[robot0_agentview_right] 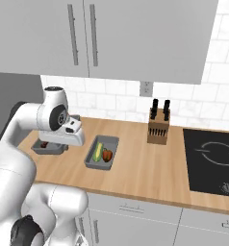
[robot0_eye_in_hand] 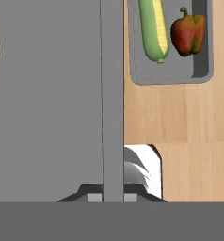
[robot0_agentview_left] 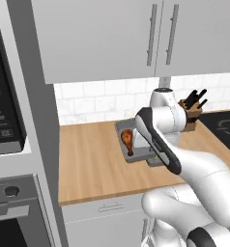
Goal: Take the meat container that has the chicken drumstick and place it on the second highest rack of the freezer. Then take the vegetable container that has the corn and bell pepper and place it on the highest rack of the freezer.
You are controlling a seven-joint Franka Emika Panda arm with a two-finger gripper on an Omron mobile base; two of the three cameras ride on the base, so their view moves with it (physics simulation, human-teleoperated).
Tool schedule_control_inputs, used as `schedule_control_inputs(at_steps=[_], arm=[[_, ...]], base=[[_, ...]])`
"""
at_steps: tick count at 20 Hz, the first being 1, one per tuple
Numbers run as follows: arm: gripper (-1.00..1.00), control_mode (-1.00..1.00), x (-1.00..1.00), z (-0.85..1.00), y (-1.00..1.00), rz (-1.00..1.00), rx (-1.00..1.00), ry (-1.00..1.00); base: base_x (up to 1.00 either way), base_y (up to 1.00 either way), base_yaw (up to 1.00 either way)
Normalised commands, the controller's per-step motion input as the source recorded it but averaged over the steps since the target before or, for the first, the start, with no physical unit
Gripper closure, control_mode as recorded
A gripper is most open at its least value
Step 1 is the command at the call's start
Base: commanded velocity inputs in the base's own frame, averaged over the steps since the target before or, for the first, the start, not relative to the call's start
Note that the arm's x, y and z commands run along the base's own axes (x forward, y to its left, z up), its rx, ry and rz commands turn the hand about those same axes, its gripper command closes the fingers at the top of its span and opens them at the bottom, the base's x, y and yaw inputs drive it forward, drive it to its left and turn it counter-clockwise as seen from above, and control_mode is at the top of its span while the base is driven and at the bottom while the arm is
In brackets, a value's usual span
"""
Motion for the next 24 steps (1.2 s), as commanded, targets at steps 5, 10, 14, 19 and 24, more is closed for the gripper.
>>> schedule_control_inputs(at_steps=[5,10,14,19,24], arm=[[1.00,-1.00,-0.39,0.25,-0.30,-0.06,0.00,-0.02],[1.00,-1.00,-0.66,0.01,-0.30,0.00,0.00,0.00],[1.00,-1.00,-0.49,0.17,-0.17,0.00,0.00,-0.05],[1.00,-1.00,-0.18,0.35,-0.03,0.00,0.00,-0.12],[1.00,-1.00,-0.01,0.27,-0.02,0.00,0.00,-0.09]], base=[[0.00,0.00,0.00],[0.00,0.00,0.00],[0.00,0.00,0.00],[0.00,0.00,0.00],[0.00,0.00,0.00]])
